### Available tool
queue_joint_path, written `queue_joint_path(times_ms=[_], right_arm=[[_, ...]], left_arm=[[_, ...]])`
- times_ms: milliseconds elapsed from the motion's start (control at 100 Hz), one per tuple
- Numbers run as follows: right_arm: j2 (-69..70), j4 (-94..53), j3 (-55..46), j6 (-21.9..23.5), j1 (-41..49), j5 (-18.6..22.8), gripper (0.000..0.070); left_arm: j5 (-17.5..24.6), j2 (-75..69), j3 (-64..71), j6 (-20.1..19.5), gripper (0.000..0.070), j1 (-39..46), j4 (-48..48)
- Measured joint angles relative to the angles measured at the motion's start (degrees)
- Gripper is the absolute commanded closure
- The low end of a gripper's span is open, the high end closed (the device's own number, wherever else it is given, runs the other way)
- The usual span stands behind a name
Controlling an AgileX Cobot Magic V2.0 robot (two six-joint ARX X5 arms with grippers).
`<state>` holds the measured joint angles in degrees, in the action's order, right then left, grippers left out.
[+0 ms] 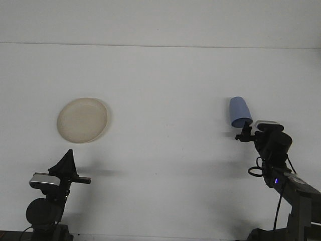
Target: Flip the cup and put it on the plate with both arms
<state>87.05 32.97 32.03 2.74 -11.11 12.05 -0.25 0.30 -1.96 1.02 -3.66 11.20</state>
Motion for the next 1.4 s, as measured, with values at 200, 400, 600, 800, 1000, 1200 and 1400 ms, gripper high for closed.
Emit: queue_joint_path(times_ms=[200, 400, 600, 800, 1000, 1200, 1400], right_arm=[[6.19, 0.46, 6.36, -0.81, 0.00, 2.51, 0.0286], [12.07, 0.48, 10.01, -1.09, 0.00, 4.85, 0.0412], [14.14, 0.94, 10.58, -2.58, -0.04, 9.20, 0.0700], [14.08, 1.77, 11.10, -2.95, -0.04, 10.43, 0.0700], [8.98, -4.85, 11.06, -3.02, 1.11, 9.97, 0.0700], [-3.85, -14.23, 10.86, -2.34, 5.38, 6.99, 0.0700], [-18.43, -30.67, 10.88, 1.01, 12.87, -0.39, 0.0700]], left_arm=[[0.00, 0.00, 0.00, 0.00, 0.0688, 0.00, 0.00], [0.00, 0.02, 0.00, 0.00, 0.0688, 0.00, 0.00], [0.00, 0.02, 0.00, 0.00, 0.0688, 0.00, 0.00], [0.00, 0.00, 0.00, 0.00, 0.0688, 0.00, 0.00], [0.00, 0.00, 0.00, 0.00, 0.0688, 0.00, 0.00], [0.00, 0.00, 0.00, 0.00, 0.0688, 0.00, 0.00], [0.00, 0.00, 0.00, 0.00, 0.0688, 0.00, 0.00]])
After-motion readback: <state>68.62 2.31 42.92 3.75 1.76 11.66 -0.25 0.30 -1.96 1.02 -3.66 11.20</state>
